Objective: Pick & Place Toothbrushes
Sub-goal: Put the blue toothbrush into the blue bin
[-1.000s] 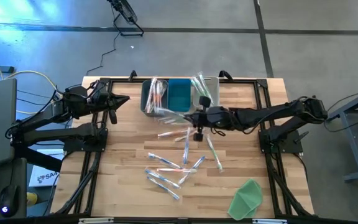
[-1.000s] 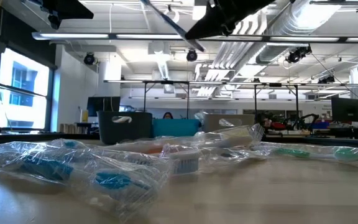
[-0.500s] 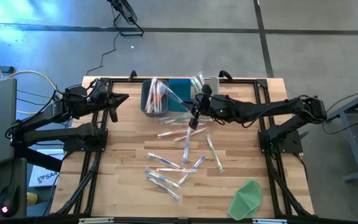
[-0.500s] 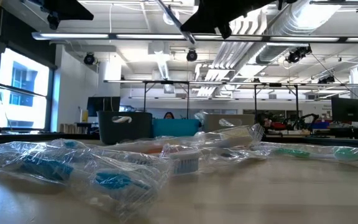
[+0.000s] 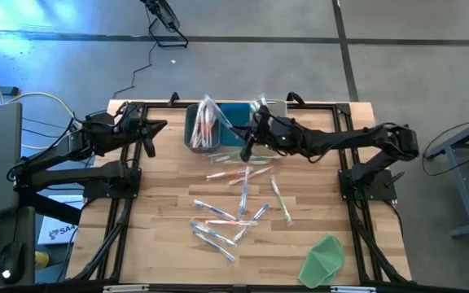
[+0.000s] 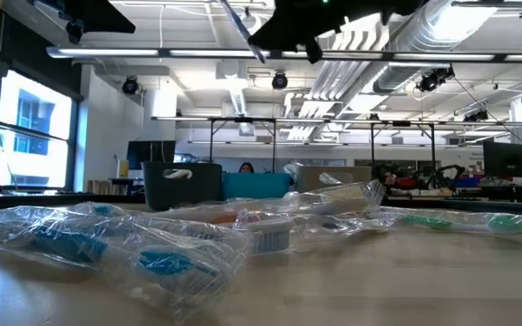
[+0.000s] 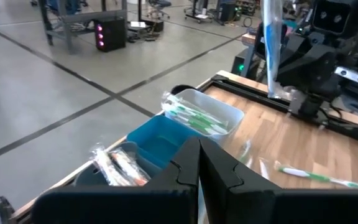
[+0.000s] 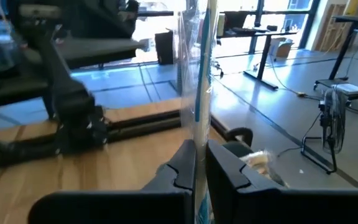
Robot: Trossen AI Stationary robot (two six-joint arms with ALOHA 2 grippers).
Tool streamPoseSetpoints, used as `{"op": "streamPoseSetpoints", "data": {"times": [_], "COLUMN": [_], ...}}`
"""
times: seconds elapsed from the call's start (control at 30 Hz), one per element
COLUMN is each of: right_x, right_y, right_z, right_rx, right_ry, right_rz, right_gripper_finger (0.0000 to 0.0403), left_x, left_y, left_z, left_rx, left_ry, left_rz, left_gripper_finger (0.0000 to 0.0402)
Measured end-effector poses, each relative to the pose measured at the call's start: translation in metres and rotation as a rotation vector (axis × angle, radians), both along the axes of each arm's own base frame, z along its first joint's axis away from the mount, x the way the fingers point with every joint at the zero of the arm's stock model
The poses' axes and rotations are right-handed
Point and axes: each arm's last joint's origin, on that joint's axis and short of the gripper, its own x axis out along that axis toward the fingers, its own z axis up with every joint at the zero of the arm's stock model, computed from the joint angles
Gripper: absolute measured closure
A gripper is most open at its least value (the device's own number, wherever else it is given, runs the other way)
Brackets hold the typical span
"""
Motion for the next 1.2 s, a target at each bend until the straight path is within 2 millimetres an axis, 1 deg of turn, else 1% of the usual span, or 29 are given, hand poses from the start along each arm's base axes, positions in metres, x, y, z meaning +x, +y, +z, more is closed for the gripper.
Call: {"op": "streamPoseSetpoints", "data": {"times": [0.17, 0.3, 0.4, 0.53, 0.93, 1.03, 1.2], "right_x": [0.025, 0.041, 0.049, 0.058, 0.067, 0.067, 0.063], "right_y": [-0.015, -0.030, -0.041, -0.052, -0.078, -0.083, -0.089], "right_z": [0.008, 0.007, 0.002, -0.011, -0.052, -0.062, -0.072], "right_rx": [0.003, 0.043, 0.071, 0.127, 0.268, 0.279, 0.312], "right_ry": [-0.005, -0.025, -0.030, -0.029, 0.008, 0.048, 0.115], "right_rz": [-0.032, -0.101, -0.151, -0.184, -0.272, -0.292, -0.339], "right_gripper_finger": [0.0393, 0.0392, 0.0392, 0.0392, 0.0392, 0.0392, 0.0392], "left_x": [-0.001, -0.001, -0.002, -0.002, -0.004, -0.004, -0.004], "left_y": [0.001, 0.002, 0.002, 0.003, 0.005, 0.005, 0.005], "left_z": [0.000, 0.000, 0.000, 0.000, 0.000, 0.000, 0.000], "left_rx": [0.007, 0.013, 0.017, 0.021, 0.033, 0.033, 0.033], "left_ry": [0.002, 0.004, 0.005, 0.006, 0.010, 0.010, 0.010], "left_rz": [0.044, 0.078, 0.101, 0.129, 0.206, 0.206, 0.206], "left_gripper_finger": [0.0402, 0.0402, 0.0402, 0.0402, 0.0402, 0.0402, 0.0402]}}
